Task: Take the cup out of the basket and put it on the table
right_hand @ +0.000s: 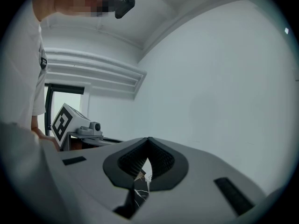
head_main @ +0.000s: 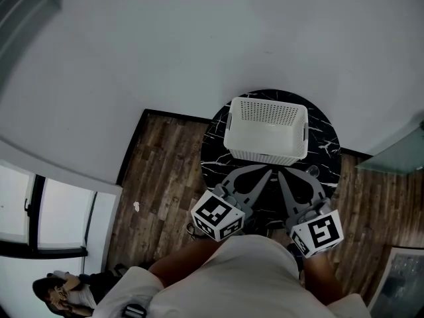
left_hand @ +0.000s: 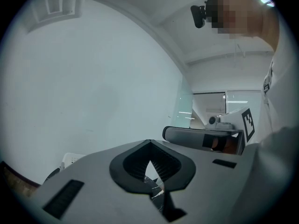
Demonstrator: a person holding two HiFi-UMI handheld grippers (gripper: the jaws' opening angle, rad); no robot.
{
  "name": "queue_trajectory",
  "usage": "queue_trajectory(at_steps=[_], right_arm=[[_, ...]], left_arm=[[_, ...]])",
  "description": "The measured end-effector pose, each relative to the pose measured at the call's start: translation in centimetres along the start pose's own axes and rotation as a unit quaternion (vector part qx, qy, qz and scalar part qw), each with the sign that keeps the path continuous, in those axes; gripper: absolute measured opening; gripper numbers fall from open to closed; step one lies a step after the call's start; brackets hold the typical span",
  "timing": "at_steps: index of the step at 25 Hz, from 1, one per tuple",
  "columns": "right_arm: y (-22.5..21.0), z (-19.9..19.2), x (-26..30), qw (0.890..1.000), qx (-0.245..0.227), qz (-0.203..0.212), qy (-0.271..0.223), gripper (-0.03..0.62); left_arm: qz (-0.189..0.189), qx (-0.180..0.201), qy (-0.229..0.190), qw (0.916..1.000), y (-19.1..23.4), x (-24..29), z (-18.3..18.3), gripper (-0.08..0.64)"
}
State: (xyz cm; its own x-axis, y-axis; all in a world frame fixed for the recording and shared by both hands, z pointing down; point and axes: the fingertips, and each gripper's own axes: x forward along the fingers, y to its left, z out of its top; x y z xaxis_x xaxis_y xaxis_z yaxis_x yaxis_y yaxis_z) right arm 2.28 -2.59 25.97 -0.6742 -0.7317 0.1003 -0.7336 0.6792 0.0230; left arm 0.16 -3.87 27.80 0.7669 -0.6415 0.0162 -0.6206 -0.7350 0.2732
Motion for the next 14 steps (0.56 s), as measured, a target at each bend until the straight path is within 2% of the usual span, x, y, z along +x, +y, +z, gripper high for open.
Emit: queue_trajectory(at_steps=[14], right_arm=[[0.61,-0.19,0.29,1.0,0.0,0.0,-0.003,0.005]], left_arm=[[0.0,0.005,-0.001,1.0,0.22,-0.3,0.2,-0.002]])
